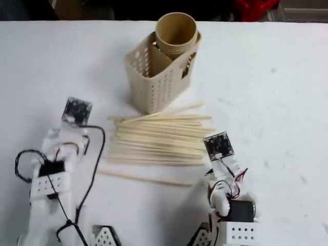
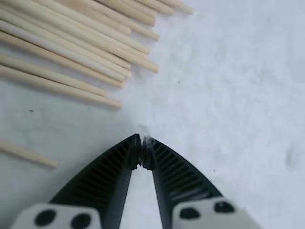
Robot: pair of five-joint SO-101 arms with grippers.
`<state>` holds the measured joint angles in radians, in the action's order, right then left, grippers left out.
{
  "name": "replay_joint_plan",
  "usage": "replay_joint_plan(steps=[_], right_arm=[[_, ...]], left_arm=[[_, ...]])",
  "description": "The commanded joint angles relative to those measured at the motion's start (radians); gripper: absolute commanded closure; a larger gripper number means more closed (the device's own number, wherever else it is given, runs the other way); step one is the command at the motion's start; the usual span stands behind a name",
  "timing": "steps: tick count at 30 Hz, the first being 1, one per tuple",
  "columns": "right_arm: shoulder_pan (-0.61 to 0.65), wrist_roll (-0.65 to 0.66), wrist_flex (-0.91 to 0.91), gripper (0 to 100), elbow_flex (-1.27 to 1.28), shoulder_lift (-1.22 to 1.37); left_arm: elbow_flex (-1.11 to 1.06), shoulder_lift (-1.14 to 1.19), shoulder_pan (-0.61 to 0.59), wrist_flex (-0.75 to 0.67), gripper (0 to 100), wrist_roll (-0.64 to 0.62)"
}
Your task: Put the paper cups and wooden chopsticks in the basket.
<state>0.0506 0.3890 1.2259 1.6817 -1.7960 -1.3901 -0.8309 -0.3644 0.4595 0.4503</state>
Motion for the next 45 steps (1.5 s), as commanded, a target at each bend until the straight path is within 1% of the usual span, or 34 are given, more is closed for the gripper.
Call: replay_joint_plan(steps=[1,2,3,5,6,8,10,13,16,21,23,25,28,31,36,38,41,45], right_arm=[[-0.01,0.009,-0.088,98.1,0.009,-0.007],[-0.024,0.017,-0.127,98.1,0.009,-0.007],[-0.031,0.055,-0.166,98.1,0.006,-0.007],[-0.038,0.181,-0.216,98.1,-0.018,-0.007],[-0.035,0.216,-0.213,98.1,-0.041,-0.007],[-0.018,0.213,-0.193,98.1,-0.109,-0.007],[0.028,0.219,-0.136,98.1,-0.189,-0.001],[0.154,0.219,-0.045,98.1,-0.311,0.084],[0.289,0.221,-0.028,98.1,-0.422,0.306],[0.549,0.221,-0.03,98.0,-0.661,0.8],[0.638,0.219,-0.058,98.0,-0.724,0.967],[0.694,0.219,-0.136,98.0,-0.744,1.102],[0.733,0.219,-0.271,98.0,-0.749,1.267],[0.763,0.219,-0.343,96.7,-0.75,1.392],[0.797,0.221,-0.36,83.9,-0.787,1.518],[0.797,0.221,-0.358,80.9,-0.795,1.54],[0.792,0.221,-0.358,81.7,-0.798,1.543],[0.791,0.221,-0.354,85.3,-0.799,1.541]], left_arm=[[-0.103,-0.022,-0.096,-0.212,81,0.051],[-0.14,-0.021,-0.107,-0.258,81,0.064],[-0.187,-0.021,-0.11,-0.305,81,0.083],[-0.264,-0.033,-0.11,-0.405,81,0.121],[-0.278,-0.041,-0.11,-0.443,81,0.132],[-0.29,-0.05,-0.11,-0.46,81,0.129],[-0.288,-0.064,-0.11,-0.436,81,0.132],[-0.288,-0.064,-0.107,-0.434,81,0.133],[-0.288,-0.064,-0.107,-0.434,81,0.133],[-0.288,-0.064,-0.107,-0.434,81,0.133],[-0.288,-0.064,-0.107,-0.434,81,0.133],[-0.288,-0.064,-0.107,-0.434,81,0.132],[-0.288,-0.064,-0.107,-0.434,81,0.132],[-0.288,-0.064,-0.107,-0.434,81,0.133],[-0.288,-0.064,-0.107,-0.434,81,0.135],[-0.288,-0.064,-0.107,-0.434,81,0.135],[-0.288,-0.064,-0.107,-0.434,81,0.135],[-0.288,-0.064,-0.107,-0.434,81,0.135]])
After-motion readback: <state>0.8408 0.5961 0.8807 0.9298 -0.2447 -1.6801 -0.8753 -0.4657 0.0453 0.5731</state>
